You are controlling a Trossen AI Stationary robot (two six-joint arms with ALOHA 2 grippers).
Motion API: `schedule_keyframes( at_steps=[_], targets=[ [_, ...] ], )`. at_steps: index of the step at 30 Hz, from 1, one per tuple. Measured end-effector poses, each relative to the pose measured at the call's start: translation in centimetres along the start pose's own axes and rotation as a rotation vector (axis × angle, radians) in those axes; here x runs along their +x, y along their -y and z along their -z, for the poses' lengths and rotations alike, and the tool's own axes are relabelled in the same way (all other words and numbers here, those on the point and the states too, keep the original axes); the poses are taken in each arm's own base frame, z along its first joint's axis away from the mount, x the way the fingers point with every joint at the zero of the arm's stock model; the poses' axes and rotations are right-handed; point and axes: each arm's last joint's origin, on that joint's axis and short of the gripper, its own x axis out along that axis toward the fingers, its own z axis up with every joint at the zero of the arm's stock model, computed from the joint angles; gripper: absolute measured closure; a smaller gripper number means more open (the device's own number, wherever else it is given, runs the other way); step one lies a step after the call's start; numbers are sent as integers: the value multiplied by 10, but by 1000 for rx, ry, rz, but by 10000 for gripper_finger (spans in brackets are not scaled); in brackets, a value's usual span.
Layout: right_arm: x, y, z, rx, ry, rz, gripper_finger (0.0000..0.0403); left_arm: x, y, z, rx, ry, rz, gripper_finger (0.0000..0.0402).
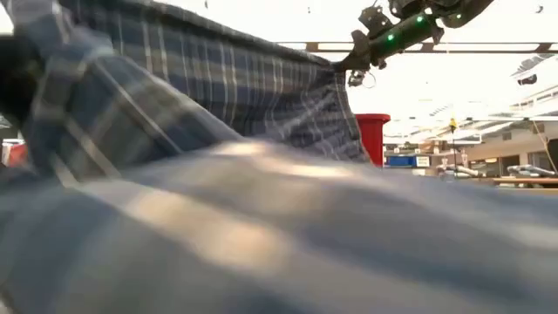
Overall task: Fold laundry
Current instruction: Fold the blue pants
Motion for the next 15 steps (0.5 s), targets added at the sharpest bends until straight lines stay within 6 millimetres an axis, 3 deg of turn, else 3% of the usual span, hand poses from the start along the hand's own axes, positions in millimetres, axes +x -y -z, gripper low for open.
schedule_keyframes(
  at_steps=[4, 7, 10, 15],
  targets=[
    [-10, 18, -23, -9, 37, 31, 394, -28, 2, -13, -2, 12, 111, 401],
    [-17, 24, -32, 16, -15, -8, 394, -35, 6, -14, 15, 6, 160, 401],
    [-20, 20, -20, 61, -181, -79, 394, -20, 30, -10, 38, -50, 187, 401],
    [-28, 10, 20, 173, -513, -96, 394, 20, 78, 1, 73, -89, 218, 401]
  ],
)
